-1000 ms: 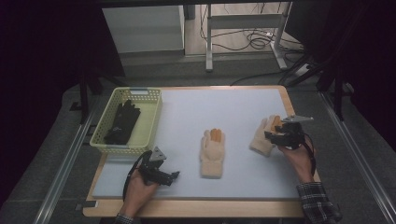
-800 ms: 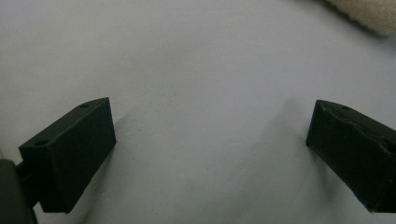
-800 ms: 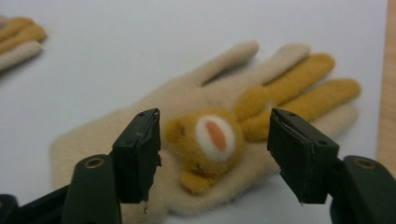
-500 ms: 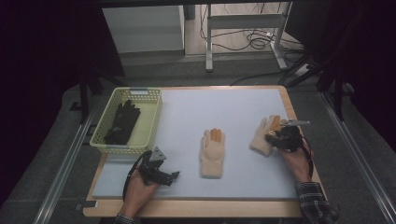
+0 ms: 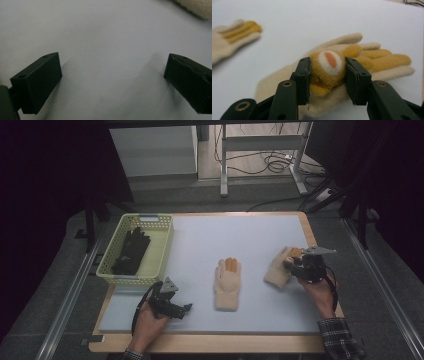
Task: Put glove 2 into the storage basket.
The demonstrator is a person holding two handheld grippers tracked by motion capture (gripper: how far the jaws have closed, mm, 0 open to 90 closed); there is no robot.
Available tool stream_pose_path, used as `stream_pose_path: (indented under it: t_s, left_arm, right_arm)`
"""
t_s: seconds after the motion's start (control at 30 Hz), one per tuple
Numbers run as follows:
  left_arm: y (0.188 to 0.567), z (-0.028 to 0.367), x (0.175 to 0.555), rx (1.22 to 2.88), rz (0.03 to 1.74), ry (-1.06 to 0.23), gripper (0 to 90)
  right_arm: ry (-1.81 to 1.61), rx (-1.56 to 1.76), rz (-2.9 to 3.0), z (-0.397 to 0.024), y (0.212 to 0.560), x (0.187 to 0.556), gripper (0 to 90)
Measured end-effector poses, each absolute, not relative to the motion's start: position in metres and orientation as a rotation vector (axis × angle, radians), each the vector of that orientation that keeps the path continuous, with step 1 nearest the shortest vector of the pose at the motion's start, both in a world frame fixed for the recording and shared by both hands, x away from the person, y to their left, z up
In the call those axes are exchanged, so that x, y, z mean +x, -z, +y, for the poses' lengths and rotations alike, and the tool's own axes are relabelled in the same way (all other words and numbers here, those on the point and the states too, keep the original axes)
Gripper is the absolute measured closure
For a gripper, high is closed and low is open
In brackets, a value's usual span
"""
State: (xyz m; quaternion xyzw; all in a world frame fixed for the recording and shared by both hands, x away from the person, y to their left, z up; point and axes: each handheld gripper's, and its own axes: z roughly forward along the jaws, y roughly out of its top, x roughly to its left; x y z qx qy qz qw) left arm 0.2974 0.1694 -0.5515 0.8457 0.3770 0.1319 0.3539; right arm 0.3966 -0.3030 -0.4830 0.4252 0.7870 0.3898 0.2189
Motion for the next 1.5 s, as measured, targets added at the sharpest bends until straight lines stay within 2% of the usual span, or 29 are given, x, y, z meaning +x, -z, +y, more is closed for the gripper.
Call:
stream_pose_path:
  t_s: [0.37, 0.73, 1.1, 1.5]
  left_arm:
    - [0.552, 0.169, 0.297, 2.186, 0.975, -0.341, 1.4]
    - [0.552, 0.169, 0.297, 2.185, 0.975, -0.344, 1.4]
    - [0.552, 0.169, 0.297, 2.184, 0.975, -0.344, 1.4]
    - [0.552, 0.17, 0.298, 2.187, 0.973, -0.343, 1.4]
  right_arm:
    - [-1.196, 1.06, 2.258, -0.272, 0.452, 0.375, 57.5]
    - [-1.299, 0.829, 2.411, -0.209, 0.44, 0.356, 57.4]
    - [-1.283, 0.647, 2.546, -0.153, 0.457, 0.355, 57.4]
    - [-1.196, 0.609, 2.606, -0.141, 0.49, 0.371, 55.0]
